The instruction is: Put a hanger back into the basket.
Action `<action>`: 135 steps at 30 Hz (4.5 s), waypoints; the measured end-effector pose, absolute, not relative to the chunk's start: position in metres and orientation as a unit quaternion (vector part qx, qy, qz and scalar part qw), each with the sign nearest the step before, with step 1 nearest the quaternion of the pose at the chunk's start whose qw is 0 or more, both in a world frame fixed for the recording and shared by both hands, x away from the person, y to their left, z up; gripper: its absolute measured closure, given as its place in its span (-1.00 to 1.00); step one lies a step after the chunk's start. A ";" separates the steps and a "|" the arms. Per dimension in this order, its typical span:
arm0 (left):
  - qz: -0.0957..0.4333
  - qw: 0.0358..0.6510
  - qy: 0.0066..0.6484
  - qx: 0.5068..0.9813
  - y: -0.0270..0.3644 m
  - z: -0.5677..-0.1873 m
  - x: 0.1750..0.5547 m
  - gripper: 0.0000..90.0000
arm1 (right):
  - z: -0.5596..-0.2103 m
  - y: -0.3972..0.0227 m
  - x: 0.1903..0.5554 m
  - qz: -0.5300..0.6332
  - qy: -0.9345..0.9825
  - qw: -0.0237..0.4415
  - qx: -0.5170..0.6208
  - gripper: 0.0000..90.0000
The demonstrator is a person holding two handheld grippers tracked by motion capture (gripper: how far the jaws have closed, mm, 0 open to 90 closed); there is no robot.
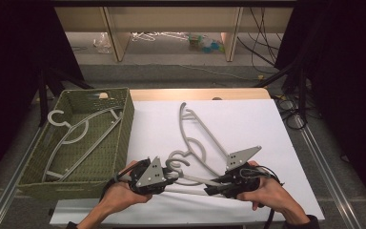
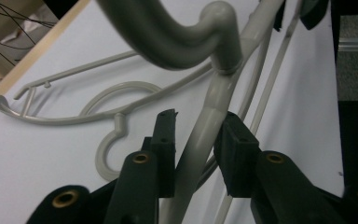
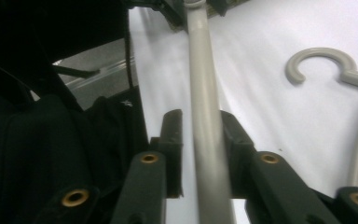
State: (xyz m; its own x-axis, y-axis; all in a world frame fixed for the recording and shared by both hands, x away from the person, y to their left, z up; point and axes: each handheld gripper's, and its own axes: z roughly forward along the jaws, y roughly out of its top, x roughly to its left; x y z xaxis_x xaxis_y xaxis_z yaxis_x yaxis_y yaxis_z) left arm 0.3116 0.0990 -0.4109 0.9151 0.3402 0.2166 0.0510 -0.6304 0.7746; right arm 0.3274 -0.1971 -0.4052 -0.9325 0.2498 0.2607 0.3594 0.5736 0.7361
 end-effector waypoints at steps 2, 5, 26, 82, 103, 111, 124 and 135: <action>0.166 0.417 0.121 0.885 0.096 -0.409 0.311 0.62 | -0.403 -0.198 0.329 -0.422 -0.887 0.045 -0.180 0.44; 0.166 0.410 0.134 0.887 0.095 -0.407 0.313 0.72 | -0.397 -0.204 0.331 -0.425 -0.880 0.012 -0.212 0.14; 0.099 0.473 0.306 0.821 0.148 -0.387 0.329 0.78 | -0.382 -0.233 0.343 -0.488 -0.813 -0.092 -0.305 -0.29; 0.238 0.465 0.485 0.702 0.359 -0.302 0.359 0.76 | -0.415 -0.216 0.348 -0.431 -0.844 -0.068 -0.311 -0.50; 0.212 0.365 0.500 0.756 0.380 -0.329 0.405 0.76 | -0.417 -0.214 0.348 -0.420 -0.851 -0.065 -0.309 -0.50; 0.204 0.309 0.483 0.793 0.369 -0.338 0.426 0.76 | -0.417 -0.214 0.348 -0.420 -0.852 -0.067 -0.307 -0.50; 0.236 0.273 0.490 0.793 0.364 -0.359 0.444 0.76 | -0.418 -0.212 0.347 -0.414 -0.856 -0.063 -0.303 -0.50; 0.225 0.279 0.512 0.781 0.378 -0.386 0.445 0.73 | -0.419 -0.211 0.348 -0.411 -0.857 -0.063 -0.305 -0.50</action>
State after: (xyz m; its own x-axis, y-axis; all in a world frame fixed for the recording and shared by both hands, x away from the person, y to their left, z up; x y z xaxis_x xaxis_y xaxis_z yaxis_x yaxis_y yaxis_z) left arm 0.4448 0.3775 -0.3857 0.3753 0.9246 0.0653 0.6731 -0.3203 0.6665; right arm 0.3482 -0.2108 -0.4189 -0.8058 0.5745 0.1435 0.4713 0.4756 0.7427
